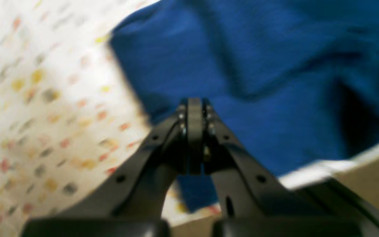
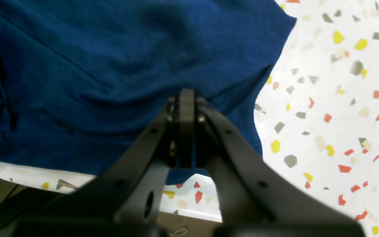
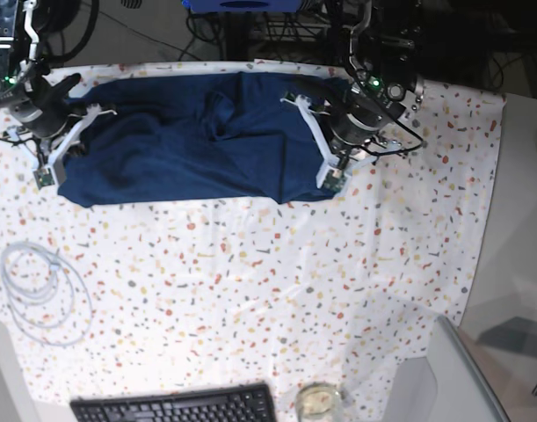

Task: Layout the t-shirt on the table in an organized manner, then fold the t-shirt properly
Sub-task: 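Lay the held end onto the strip middle with the left gripper, then release the fabric and move the left gripper back to the folded edge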

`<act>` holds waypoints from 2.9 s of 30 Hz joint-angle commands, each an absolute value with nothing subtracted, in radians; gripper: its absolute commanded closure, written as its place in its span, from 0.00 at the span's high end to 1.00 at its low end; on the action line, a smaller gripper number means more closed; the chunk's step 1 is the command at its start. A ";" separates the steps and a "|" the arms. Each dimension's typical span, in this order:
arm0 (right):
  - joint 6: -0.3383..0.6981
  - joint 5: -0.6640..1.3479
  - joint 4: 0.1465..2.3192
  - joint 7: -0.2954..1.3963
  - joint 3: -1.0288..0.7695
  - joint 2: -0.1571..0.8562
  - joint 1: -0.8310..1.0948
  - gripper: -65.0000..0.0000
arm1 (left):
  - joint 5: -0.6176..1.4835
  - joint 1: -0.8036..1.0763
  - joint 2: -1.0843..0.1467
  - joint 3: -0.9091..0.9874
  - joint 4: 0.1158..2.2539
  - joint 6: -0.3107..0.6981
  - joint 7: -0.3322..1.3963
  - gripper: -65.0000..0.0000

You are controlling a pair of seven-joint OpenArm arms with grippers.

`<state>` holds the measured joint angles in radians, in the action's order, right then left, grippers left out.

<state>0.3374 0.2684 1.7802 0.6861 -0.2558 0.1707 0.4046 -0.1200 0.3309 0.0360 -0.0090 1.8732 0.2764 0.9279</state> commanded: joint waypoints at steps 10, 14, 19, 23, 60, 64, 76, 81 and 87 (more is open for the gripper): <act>0.341 0.278 1.799 0.743 -0.262 0.179 0.354 0.00 | -0.107 0.236 0.087 -0.018 1.715 0.280 0.906 0.00; 0.341 0.278 1.801 0.743 -0.262 0.179 0.354 0.00 | -0.107 0.209 0.113 -0.018 1.673 0.280 0.906 0.00; 0.341 0.278 1.799 0.743 -0.262 0.179 0.346 0.00 | -0.105 0.179 0.114 -0.099 1.644 0.280 0.906 0.00; 0.341 0.278 1.796 0.746 -0.262 0.179 0.340 0.00 | -0.105 0.127 0.140 -0.136 1.570 0.280 0.906 0.00; 0.341 0.274 1.793 0.745 -0.262 0.180 0.325 0.00 | 0.068 0.134 0.053 -0.193 1.624 -0.019 0.970 0.00; 0.341 0.274 1.793 0.745 -0.262 0.180 0.325 0.00 | 0.101 0.105 0.091 -0.194 1.540 -0.018 0.931 0.00; 0.341 0.274 1.793 0.748 -0.262 0.180 0.325 0.00 | 0.148 -0.105 0.157 -0.302 1.305 -0.018 0.837 0.00; 0.341 0.274 1.793 0.748 -0.262 0.180 0.325 0.00 | 0.357 -0.191 0.157 -0.302 1.205 -0.018 0.774 0.00; 0.341 0.274 1.796 0.748 -0.262 0.182 0.328 0.00 | 0.418 -0.065 0.117 -0.305 1.446 -0.018 0.794 0.00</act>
